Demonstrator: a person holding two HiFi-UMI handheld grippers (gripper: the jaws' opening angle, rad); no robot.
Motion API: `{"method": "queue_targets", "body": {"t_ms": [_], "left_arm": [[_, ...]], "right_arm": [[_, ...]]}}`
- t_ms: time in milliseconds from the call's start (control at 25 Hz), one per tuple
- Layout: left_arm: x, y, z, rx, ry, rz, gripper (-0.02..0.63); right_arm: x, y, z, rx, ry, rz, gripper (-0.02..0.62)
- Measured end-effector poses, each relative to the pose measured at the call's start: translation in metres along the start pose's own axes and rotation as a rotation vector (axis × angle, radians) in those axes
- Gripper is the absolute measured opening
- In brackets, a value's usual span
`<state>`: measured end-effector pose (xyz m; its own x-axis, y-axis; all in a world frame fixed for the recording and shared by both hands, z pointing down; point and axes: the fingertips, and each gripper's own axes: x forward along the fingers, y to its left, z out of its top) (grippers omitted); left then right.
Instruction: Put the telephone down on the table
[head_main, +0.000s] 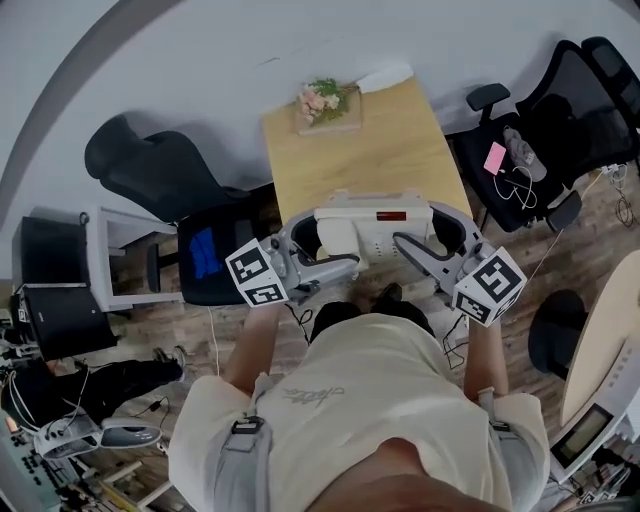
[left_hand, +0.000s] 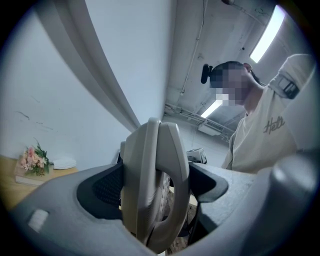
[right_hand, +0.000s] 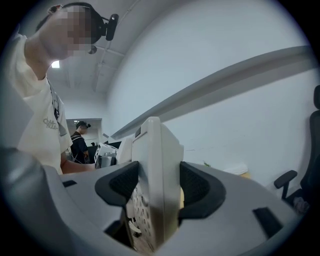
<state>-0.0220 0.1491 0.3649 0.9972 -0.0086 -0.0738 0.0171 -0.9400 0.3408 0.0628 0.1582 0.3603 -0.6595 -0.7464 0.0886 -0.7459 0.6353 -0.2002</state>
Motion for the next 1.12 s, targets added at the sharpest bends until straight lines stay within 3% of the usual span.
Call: {"method": "queue_targets", "body": {"t_ms": [280,440,680,1120], "left_arm": [[-0.002,0.005,-0.007,-0.012,-0.022,0.049,0.391],[0.011,0.033,-0.006,-0.032,-0.016,0.063,0.391],[0.021,0.084,0.006,-0.074,-0.012,0.037,0.391],[0.013,0.165,0.050,-0.092,-0.057,-0.016,0.391]], "right_arm": [[0.005,-0.006,-0.008,0.014,-0.009,0.045,0.242],[0.017,-0.035,-0.012,0.053,0.011,0.049,0.242],[0.048,-0.075,-0.007,0.091,0.056,0.021,0.242],[0.120,-0.120,0.028,0.055,0.107,-0.023,0.242]]}}
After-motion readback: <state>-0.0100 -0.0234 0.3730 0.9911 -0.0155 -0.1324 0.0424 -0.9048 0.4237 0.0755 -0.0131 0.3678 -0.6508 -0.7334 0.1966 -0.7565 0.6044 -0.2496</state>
